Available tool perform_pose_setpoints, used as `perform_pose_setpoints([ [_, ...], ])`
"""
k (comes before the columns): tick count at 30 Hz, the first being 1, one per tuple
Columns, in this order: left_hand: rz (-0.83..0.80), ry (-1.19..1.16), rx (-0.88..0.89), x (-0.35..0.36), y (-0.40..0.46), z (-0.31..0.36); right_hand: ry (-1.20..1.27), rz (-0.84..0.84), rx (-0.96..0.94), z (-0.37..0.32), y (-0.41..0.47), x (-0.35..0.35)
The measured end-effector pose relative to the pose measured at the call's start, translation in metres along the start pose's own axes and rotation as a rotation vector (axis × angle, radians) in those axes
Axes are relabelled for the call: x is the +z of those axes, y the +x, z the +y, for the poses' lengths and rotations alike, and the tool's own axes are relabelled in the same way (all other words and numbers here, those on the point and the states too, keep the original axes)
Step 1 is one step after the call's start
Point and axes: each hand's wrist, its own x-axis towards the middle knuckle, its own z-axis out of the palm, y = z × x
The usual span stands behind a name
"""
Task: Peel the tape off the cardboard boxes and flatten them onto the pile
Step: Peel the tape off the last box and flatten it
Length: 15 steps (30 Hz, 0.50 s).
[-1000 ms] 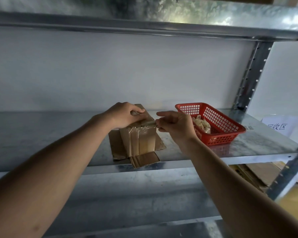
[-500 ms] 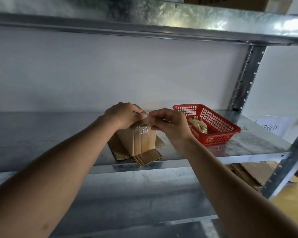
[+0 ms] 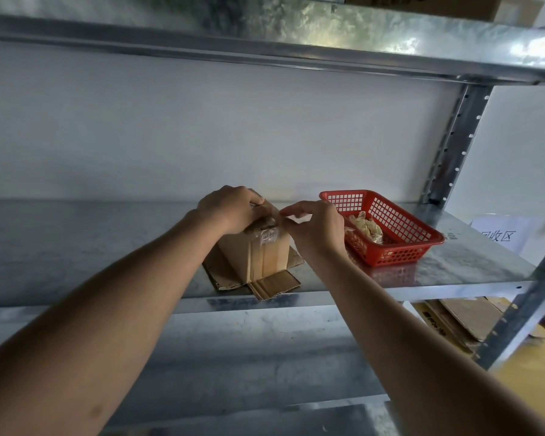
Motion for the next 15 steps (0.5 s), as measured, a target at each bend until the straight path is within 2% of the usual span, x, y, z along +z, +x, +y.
perform_pose_setpoints([
  [7, 0.013, -0.014, -0.003, 0.002, 0.003, -0.002, 0.115, -0.087, 0.091, -0.003, 0.000, -0.004],
  [12, 0.009, 0.014, 0.025, 0.002, 0.004, -0.003, 0.452, -0.245, 0.153, -0.015, -0.001, -0.015],
  [15, 0.013, 0.006, 0.025, 0.002, 0.003, -0.004, 0.639, -0.294, 0.311, -0.021, -0.006, -0.014],
])
